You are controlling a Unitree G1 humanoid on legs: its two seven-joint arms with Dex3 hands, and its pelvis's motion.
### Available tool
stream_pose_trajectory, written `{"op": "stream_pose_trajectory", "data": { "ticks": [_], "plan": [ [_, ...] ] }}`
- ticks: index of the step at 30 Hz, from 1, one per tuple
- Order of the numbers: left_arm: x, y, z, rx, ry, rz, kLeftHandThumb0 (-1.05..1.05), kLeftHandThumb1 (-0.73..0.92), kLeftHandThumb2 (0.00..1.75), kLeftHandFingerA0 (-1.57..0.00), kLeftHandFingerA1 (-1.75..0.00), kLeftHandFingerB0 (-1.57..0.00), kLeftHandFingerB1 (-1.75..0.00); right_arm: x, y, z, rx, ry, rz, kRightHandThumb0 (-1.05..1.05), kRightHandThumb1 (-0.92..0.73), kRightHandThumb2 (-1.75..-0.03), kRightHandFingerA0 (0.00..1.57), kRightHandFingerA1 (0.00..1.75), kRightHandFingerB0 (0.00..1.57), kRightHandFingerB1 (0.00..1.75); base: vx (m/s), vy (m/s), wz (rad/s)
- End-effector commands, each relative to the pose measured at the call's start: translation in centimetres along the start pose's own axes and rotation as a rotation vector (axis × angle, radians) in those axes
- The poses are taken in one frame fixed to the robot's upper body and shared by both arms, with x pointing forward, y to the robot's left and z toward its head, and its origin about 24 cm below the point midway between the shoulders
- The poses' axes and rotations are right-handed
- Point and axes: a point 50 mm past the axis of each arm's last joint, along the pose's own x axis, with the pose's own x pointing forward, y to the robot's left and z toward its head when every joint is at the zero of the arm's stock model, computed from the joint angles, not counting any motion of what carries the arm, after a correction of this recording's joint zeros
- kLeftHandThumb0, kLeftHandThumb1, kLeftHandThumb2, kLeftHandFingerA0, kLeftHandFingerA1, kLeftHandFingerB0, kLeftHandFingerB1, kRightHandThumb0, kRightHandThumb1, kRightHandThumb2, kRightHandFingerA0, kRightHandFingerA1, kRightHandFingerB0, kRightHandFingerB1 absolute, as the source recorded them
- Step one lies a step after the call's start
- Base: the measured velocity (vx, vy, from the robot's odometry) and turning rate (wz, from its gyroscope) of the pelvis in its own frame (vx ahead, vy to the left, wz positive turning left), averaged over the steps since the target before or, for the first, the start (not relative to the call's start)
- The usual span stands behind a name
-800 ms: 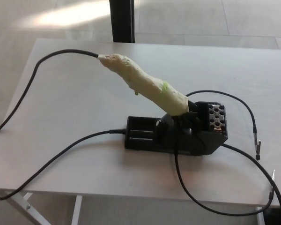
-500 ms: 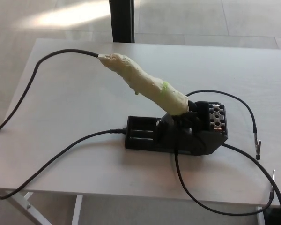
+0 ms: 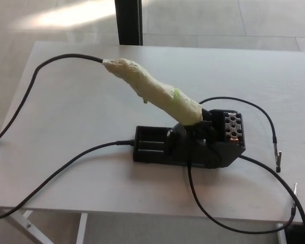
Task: Use the left hand of the robot to grab the soldering gun kept on the middle of the table and pull it out of its base and keep it on the left side of the base
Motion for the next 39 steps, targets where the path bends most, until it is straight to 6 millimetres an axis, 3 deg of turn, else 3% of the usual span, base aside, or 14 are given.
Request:
{"op": "stream_pose_trajectory", "data": {
  "ticks": [1, 6, 12, 14, 15, 17, 19, 21, 22, 26, 32, 33, 37, 39],
  "plan": [
    [1.4, -2.2, 17.7, 0.164, -0.392, -0.188, -0.49, 0.69, 0.59, -0.41, -0.54, -0.31, -0.4, -0.1, -1.0, 0.6, 0.006, -0.024, -0.012, -1.05, -0.31, -1.31, 0.92, 1.36, 0.13, 1.04, 0.0, 0.0, 0.0],
    [2.1, -6.2, 20.2, 0.29, -0.467, -0.332, -0.66, 0.66, 0.6, -0.41, -0.48, -0.34, -0.37, -0.2, -1.3, 0.5, -0.006, -0.019, -0.019, -0.98, -0.22, -1.23, 0.79, 1.41, 0.02, 1.57, 0.0, 0.0, 0.0],
    [-0.2, -15.3, 21.8, 0.522, -0.583, -0.614, -0.62, 0.64, 0.59, -0.4, -0.55, -0.34, -0.43, -0.2, -1.5, 0.6, 0.0, -0.024, -0.02, -1.05, -0.32, -1.31, 0.92, 1.34, 0.14, 1.05, 0.0, 0.0, 0.0],
    [-1.1, -18.4, 21.1, 0.596, -0.598, -0.711, -0.65, 0.63, 0.59, -0.37, -0.67, -0.39, -0.44, -0.2, -1.4, 0.7, -0.012, -0.025, -0.017, -1.0, -0.25, -1.2, 0.8, 1.41, 0.03, 1.58, 0.0, 0.0, 0.0],
    [-1.7, -19.5, 20.9, 0.632, -0.627, -0.738, -0.63, 0.63, 0.59, -0.39, -0.64, -0.39, -0.45, -0.2, -1.4, 0.8, -0.006, -0.028, -0.015, -1.05, -0.32, -1.3, 0.9, 1.24, 0.13, 1.04, 0.0, 0.0, 0.0],
    [-2.3, -21.1, 20.5, 0.64, -0.623, -0.807, -0.63, 0.63, 0.6, -0.36, -0.57, -0.39, -0.46, -0.2, -1.4, 0.8, -0.013, -0.029, -0.012, -0.95, -0.28, -1.26, 0.96, 1.26, 0.19, 1.02, 0.0, 0.0, 0.0],
    [-2.5, -21.8, 20.3, 0.646, -0.605, -0.832, -0.6, 0.64, 0.59, -0.45, -0.6, -0.37, -0.43, -0.2, -1.3, 0.8, -0.014, -0.027, -0.013, -1.0, -0.24, -1.25, 0.82, 1.41, 0.04, 1.56, 0.0, 0.0, 0.0],
    [-2.8, -22.8, 20.2, 0.711, -0.606, -0.842, -0.67, 0.61, 0.62, -0.38, -0.55, -0.35, -0.41, -0.2, -1.4, 0.9, -0.007, -0.027, -0.01, -0.96, -0.31, -1.28, 0.88, 1.2, 0.2, 1.04, 0.0, 0.0, 0.0],
    [-3.1, -23.3, 20.2, 0.723, -0.633, -0.855, -0.61, 0.63, 0.59, -0.41, -0.56, -0.36, -0.42, -0.1, -1.4, 0.9, -0.008, -0.024, -0.016, -0.99, -0.23, -1.22, 0.8, 1.4, 0.05, 1.57, 0.0, 0.0, 0.0],
    [-3.6, -25.4, 20.4, 0.735, -0.638, -0.877, -0.63, 0.66, 0.6, -0.4, -0.61, -0.41, -0.44, -0.1, -1.5, 1.1, -0.017, -0.021, -0.028, -0.96, -0.27, -1.25, 1.03, 1.29, 0.2, 1.04, 0.0, 0.0, 0.0],
    [-4.3, -27.2, 20.8, 0.723, -0.678, -0.928, -0.65, 0.68, 0.6, -0.36, -0.58, -0.42, -0.45, -0.1, -1.7, 1.1, -0.009, -0.017, -0.02, -1.03, -0.18, -1.24, 1.02, 1.22, 0.32, 1.21, 0.0, 0.0, 0.0],
    [-4.9, -27.7, 21.2, 0.74, -0.697, -0.937, -0.72, 0.56, 0.97, -0.34, -0.62, -0.34, -0.55, -0.1, -1.7, 1.1, -0.013, -0.016, -0.02, -0.98, -0.19, -1.23, 0.78, 1.41, 0.1, 1.53, 0.0, 0.0, 0.0],
    [-5.4, -28.3, 21.7, 0.732, -0.728, -0.954, -0.67, 0.7, 0.61, -0.37, -0.63, -0.41, -0.46, -0.1, -1.5, 1.2, -0.019, -0.026, -0.017, -1.0, -0.21, -1.22, 0.81, 1.39, 0.18, 1.53, 0.0, 0.0, 0.0],
    [-5.7, -28.7, 21.8, 0.734, -0.726, -0.968, -0.66, 0.54, 0.99, -0.37, -0.67, -0.3, -0.55, -0.1, -1.6, 1.3, -0.026, -0.026, -0.019, -0.99, -0.21, -1.22, 0.81, 1.43, 0.13, 1.55, 0.0, 0.0, 0.0]
  ]
}}
